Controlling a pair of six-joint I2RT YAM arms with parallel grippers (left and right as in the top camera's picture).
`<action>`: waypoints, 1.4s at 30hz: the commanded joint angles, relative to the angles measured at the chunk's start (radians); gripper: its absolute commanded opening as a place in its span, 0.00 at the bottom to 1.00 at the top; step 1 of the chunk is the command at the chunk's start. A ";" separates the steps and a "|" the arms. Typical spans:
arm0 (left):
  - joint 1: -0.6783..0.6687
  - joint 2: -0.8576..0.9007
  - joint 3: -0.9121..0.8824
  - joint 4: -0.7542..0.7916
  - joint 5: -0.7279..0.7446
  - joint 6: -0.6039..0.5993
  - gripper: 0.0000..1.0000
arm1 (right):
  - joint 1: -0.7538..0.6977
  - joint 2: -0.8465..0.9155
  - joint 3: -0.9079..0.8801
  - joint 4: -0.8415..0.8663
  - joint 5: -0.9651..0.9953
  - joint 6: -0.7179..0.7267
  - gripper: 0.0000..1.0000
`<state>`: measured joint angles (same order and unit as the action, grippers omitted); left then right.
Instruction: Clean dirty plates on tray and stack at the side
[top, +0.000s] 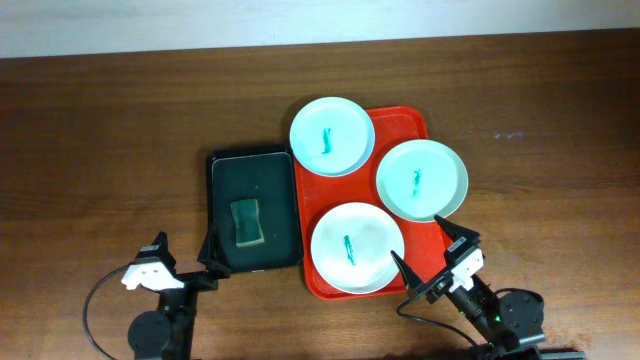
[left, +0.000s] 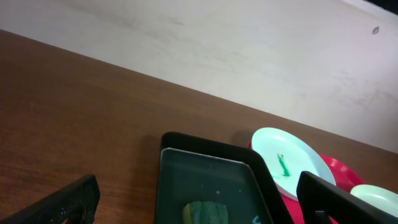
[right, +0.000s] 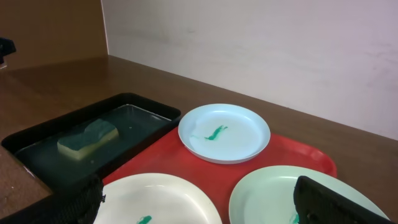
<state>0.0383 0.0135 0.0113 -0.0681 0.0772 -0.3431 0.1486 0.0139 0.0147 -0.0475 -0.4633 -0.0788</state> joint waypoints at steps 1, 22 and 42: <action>-0.005 -0.007 -0.002 -0.008 -0.007 0.004 0.99 | 0.008 -0.008 -0.009 0.000 -0.016 0.006 0.98; -0.005 -0.007 -0.002 0.029 0.020 -0.011 0.99 | 0.008 -0.008 -0.009 0.004 -0.016 0.006 0.98; -0.005 0.667 0.782 -0.544 0.139 0.026 0.99 | 0.008 0.460 0.814 -0.548 0.170 0.066 0.98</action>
<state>0.0383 0.4561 0.5533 -0.4568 0.2047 -0.3435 0.1505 0.2981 0.6308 -0.4686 -0.3882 -0.0250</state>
